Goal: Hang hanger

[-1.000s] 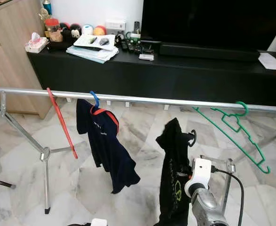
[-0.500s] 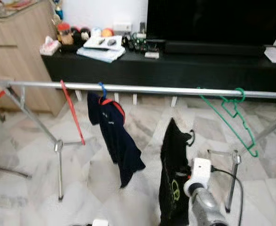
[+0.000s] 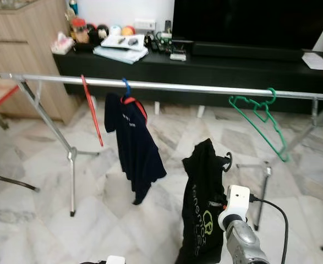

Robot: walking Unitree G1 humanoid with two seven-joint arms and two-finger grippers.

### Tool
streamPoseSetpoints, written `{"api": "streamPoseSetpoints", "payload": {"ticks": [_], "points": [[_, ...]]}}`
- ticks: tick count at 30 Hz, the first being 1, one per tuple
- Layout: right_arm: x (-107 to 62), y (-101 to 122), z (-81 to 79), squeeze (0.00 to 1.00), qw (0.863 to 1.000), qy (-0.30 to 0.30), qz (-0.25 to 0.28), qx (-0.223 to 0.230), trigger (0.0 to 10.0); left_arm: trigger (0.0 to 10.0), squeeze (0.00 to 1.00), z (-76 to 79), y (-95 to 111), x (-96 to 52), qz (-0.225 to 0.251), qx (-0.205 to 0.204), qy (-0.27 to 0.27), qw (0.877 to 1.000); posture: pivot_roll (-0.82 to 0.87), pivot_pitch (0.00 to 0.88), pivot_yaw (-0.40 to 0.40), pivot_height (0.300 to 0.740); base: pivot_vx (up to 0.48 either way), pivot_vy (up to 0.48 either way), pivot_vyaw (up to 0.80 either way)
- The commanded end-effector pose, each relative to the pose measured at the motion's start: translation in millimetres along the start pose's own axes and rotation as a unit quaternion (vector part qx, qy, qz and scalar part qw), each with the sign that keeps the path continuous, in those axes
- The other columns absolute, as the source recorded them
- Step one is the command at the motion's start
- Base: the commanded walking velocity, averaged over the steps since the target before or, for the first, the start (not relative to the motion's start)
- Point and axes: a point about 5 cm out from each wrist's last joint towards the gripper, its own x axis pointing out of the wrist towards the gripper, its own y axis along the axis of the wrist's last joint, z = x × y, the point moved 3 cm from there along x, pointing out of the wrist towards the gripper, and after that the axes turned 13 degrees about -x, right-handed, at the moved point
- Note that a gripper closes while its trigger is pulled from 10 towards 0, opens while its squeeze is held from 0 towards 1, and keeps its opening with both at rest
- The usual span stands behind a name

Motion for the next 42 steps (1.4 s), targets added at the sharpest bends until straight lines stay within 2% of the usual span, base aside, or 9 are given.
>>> {"api": "streamPoseSetpoints", "payload": {"ticks": [1, 42], "points": [[1.8, 7.8, 3.7, 0.0, 1.0, -0.005, 0.013, -0.001, 10.0, 10.0, 0.0, -2.8, -36.9, -7.7, -0.064, -0.007, 0.007, 0.998, 0.02, 0.111, -0.029, 0.74, -0.289, 0.0, 0.0], [1.9, 6.8, 3.2, 0.0, 1.0, -0.006, 0.01, 0.0, 10.0, 10.0, 0.0, -2.5, -36.4, -7.4, -0.064, -0.006, 0.007, 0.998, 0.03, 0.126, -0.029, 0.74, -0.291, 0.0, 0.0]]}}
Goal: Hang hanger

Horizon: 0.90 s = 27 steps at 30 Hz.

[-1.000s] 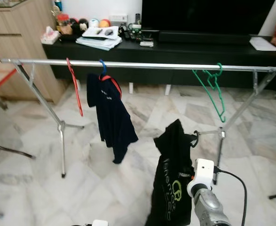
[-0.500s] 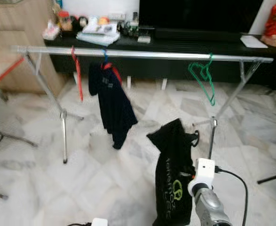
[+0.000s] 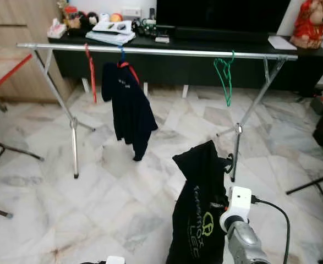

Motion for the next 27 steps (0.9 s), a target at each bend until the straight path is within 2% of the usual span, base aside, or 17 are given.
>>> {"api": "streamPoseSetpoints", "payload": {"ticks": [1, 15, 19, 20, 21, 23, 24, 25, 27], "points": [[1.0, 7, 6.5, 0.0, 1.0, -0.009, 0.012, -0.002, 10.0, 10.0, 0.0, -6.2, -38, -8.4, -0.064, -0.007, 0.015, 0.998, 0.03, 0.126, -0.029, 0.74, -0.281, 0.0, 0.0], [1.4, 6, 6.9, 0.0, 1.0, -0.007, 0.007, -0.008, 10.0, 10.0, 0.0, -7.1, -37, -8.4, -0.062, -0.002, 0.016, 0.998, 0.03, 0.123, -0.027, 0.74, -0.018, 0.0, 0.0], [1.8, 4, 9.1, 0.0, 0.999, 0.001, -0.007, -0.034, 10.0, 10.0, 0.0, -5.6, -33, -7.8, -0.047, 0.008, 0.009, 0.999, 0.03, 0.119, -0.027, 0.74, 0.0, 0.0, 0.0], [1.9, 2, 10.6, 0.0, 0.998, 0.008, -0.016, -0.058, 10.0, 10.0, 0.0, -5.7, -32, -7.5, -0.049, 0.027, 0.008, 0.998, 0.03, 0.116, -0.025, 0.74, 0.0, 0.0, 0.0], [1.9, 2, 10.6, 0.0, 0.998, 0.008, -0.016, -0.058, 10.0, 10.0, 0.0, -5.7, -32, -7.5, -0.049, 0.027, 0.008, 0.998, 0.03, 0.116, -0.025, 0.74, 0.0, 0.0, 0.0], [0.9, -4, 14.4, 0.0, 0.991, 0.035, -0.044, -0.117, 10.0, 10.0, 0.0, -2.6, -28, -6.4, -0.044, 0.086, -0.01, 0.995, 0.02, 0.107, -0.017, 0.74, 0.0, 0.0, 0.0], [0.9, -4, 14.4, 0.0, 0.991, 0.035, -0.044, -0.117, 10.0, 10.0, 0.0, -2.6, -28, -6.4, -0.044, 0.086, -0.01, 0.995, 0.02, 0.107, -0.017, 0.74, 0.0, 0.0, 0.0], [0.8, -2, 18.4, 0.0, 0.989, 0.041, -0.041, -0.135, 10.0, 10.0, 0.0, -3.4, -26, -6.0, -0.039, 0.114, -0.005, 0.993, 0.03, 0.101, -0.018, 0.74, 0.0, 0.0, 0.0], [0.8, -1, 21.5, 0.0, 0.987, 0.05, -0.041, -0.144, 10.0, 10.0, 0.0, -3.2, -24, -5.9, -0.031, 0.118, -0.002, 0.993, 0.04, 0.097, -0.022, 0.74, 0.0, 0.0, 0.0]]}}
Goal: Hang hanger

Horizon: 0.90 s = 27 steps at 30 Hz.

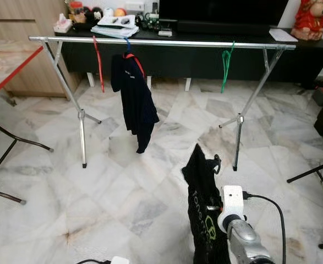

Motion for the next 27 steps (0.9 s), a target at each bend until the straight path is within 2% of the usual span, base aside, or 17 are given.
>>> {"api": "streamPoseSetpoints", "payload": {"ticks": [1, 6, 8, 9, 10, 11, 12, 13, 14, 15, 16, 18, 19, 20, 21, 25, 27], "points": [[0.5, 2, 2.9, 0.0, 1.0, 0.013, -0.002, -0.018, 10.0, 10.0, 0.0, -3.1, -24, -5.8, -0.035, 0.004, 0.014, 0.999, 0.03, 0.094, -0.023, 0.74, 0.0, 0.0, 0.0], [0.1, 0, -3.6, 0.0, 0.996, 0.063, -0.014, -0.065, 10.0, 10.0, 0.0, -5.8, -20, -6.0, -0.016, 0.009, 0.03, 0.999, 0.03, 0.075, -0.023, 0.74, 0.0, 0.0, 0.0], [-0.7, -1, -10.0, 0.0, 0.988, 0.106, -0.016, -0.115, 10.0, 10.0, 0.0, -4.8, -15, -5.7, 0.002, 0.026, 0.026, 0.999, 0.03, 0.066, -0.025, 0.74, 0.0, 0.0, 0.0], [-1.2, -1, -11.2, 0.0, 0.984, 0.122, -0.018, -0.132, 10.0, 10.0, 0.0, -23.7, 5, -5.3, 0.032, 0.05, 0.027, 0.998, 0.03, 0.063, -0.027, 0.74, 0.0, 0.0, 0.0], [-1.2, -1, -11.2, 0.0, 0.984, 0.122, -0.018, -0.132, 10.0, 10.0, 0.0, -23.7, 5, -5.3, 0.032, 0.05, 0.027, 0.998, 0.03, 0.063, -0.027, 0.74, 0.0, 0.0, 0.0], [-1.3, -1, -11.3, 0.0, 0.982, 0.129, -0.02, -0.138, 10.0, 10.0, 0.0, -47.3, 28, -7.3, 0.061, 0.068, 0.032, 0.995, 0.03, 0.063, -0.027, 0.74, 0.0, 0.0, 0.0], [-1.3, -1, -11.3, 0.0, 0.982, 0.129, -0.02, -0.138, 10.0, 10.0, 0.0, -47.3, 28, -7.3, 0.061, 0.068, 0.032, 0.995, 0.03, 0.063, -0.027, 0.74, 0.0, 0.0, 0.0], [-1.5, 0, -11.3, 0.0, 0.979, 0.138, -0.02, -0.149, 10.0, 10.0, 0.0, -66.7, 58, -10.5, 0.097, 0.074, 0.027, 0.992, 0.03, 0.059, -0.032, 0.74, 0.0, 0.0, 0.0], [-1.8, 1, -11.1, 0.0, 0.975, 0.149, -0.022, -0.161, 10.0, 10.0, 0.0, -76.5, 80, -13.6, 0.124, 0.087, 0.018, 0.988, 0.03, 0.059, -0.033, 0.74, 0.0, 0.0, 0.0], [-2.5, 2, -9.2, 0.0, 0.969, 0.169, -0.026, -0.18, 10.0, 10.0, 0.0, -83.2, 113, -18.8, 0.16, 0.12, 0.0, 0.98, 0.03, 0.061, -0.035, 0.74, 0.0, 0.0, 0.0], [-2.5, 2, -9.2, 0.0, 0.969, 0.169, -0.026, -0.18, 10.0, 10.0, 0.0, -83.2, 113, -18.8, 0.16, 0.12, 0.0, 0.98, 0.03, 0.061, -0.035, 0.74, 0.0, 0.0, 0.0], [-3.7, 8, -4.7, 0.0, 0.957, 0.199, -0.023, -0.21, 10.0, 10.0, 0.0, -75.9, 135, -20.4, 0.184, 0.159, -0.025, 0.97, 0.03, 0.07, -0.041, 0.74, 0.0, 0.0, 0.0], [-3.7, 8, -4.7, 0.0, 0.957, 0.199, -0.023, -0.21, 10.0, 10.0, 0.0, -75.9, 135, -20.4, 0.184, 0.159, -0.025, 0.97, 0.03, 0.07, -0.041, 0.74, 0.0, 0.0, 0.0], [-5.2, 13, -3.3, 0.0, 0.947, 0.225, -0.016, -0.228, 10.0, 10.0, 0.0, -71.6, 145, -21.3, 0.194, 0.178, -0.039, 0.964, 0.04, 0.074, -0.046, 0.74, 0.0, 0.0, 0.0], [-5.2, 13, -3.3, 0.0, 0.947, 0.225, -0.016, -0.228, 10.0, 10.0, 0.0, -71.6, 145, -21.3, 0.194, 0.178, -0.039, 0.964, 0.04, 0.074, -0.046, 0.74, 0.0, 0.0, 0.0], [-13.8, 22, -9.9, 0.0, 0.908, 0.321, 0.008, -0.27, 10.0, 10.0, 0.0, -61.6, 152, -21.7, 0.177, 0.24, -0.085, 0.951, 0.04, 0.081, -0.053, 0.74, 0.0, 0.0, 0.0], [-14.9, 22, -10.7, 0.0, 0.903, 0.331, 0.009, -0.274, 10.0, 10.0, 0.0, -60.7, 152, -21.6, 0.175, 0.246, -0.089, 0.949, 0.04, 0.081, -0.053, 0.74, 0.0, 0.0, 0.0]]}}
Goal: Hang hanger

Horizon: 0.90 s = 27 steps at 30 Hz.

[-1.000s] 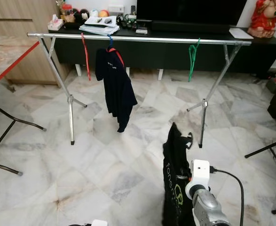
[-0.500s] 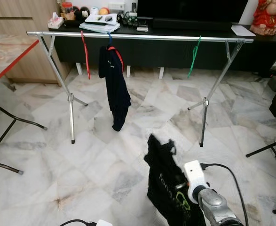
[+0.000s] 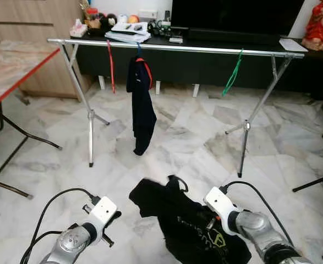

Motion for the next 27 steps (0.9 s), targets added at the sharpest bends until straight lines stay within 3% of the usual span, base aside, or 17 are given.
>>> {"api": "streamPoseSetpoints", "payload": {"ticks": [1, 12, 19, 20, 21, 27], "points": [[-2.4, 13, 2.6, 0.0, 0.998, 0.037, 0.014, -0.049, 10.0, 10.0, 0.0, 3.9, 0, -0.1, -0.018, 0.027, -0.04, 0.999, 0.05, 0.082, -0.055, 0.74, 0.0, 0.0, 0.0], [-17.8, 37, 7.5, 0.0, 0.978, 0.142, 0.042, -0.143, 10.0, 10.0, 0.0, 15.8, -21, -5.3, -0.082, 0.08, -0.1, 0.988, 0.04, 0.097, -0.054, 0.74, 0.0, 0.0, 0.0], [-24.8, 42, 14.6, 0.0, 0.97, 0.149, 0.031, -0.187, 10.0, 10.0, 0.0, 11.1, -19, -5.1, -0.076, 0.088, -0.081, 0.99, 0.03, 0.101, -0.057, 0.74, 0.0, 0.0, 0.0], [-26.0, 42, 14.9, 0.0, 0.97, 0.153, 0.03, -0.188, 10.0, 10.0, 0.36, 9.6, -16, -4.9, -0.065, 0.096, -0.075, 0.99, 0.03, 0.102, -0.059, 0.74, 0.0, 0.0, 0.0], [-26.5, 41, 14.8, 0.0, 0.969, 0.155, 0.03, -0.188, 10.0, 10.0, 1.0, 8.9, -16, -5.1, -0.066, 0.097, -0.073, 0.99, 0.03, 0.104, -0.062, 0.74, 0.0, 0.0, 0.0], [-28.6, 40, 13.2, 0.0, 0.966, 0.167, 0.028, -0.193, 10.0, 10.0, 1.0, 7.2, -17, -7.5, -0.065, 0.086, -0.077, 0.991, 0.04, 0.104, -0.067, 0.74, 0.0, 0.0, 0.0]]}}
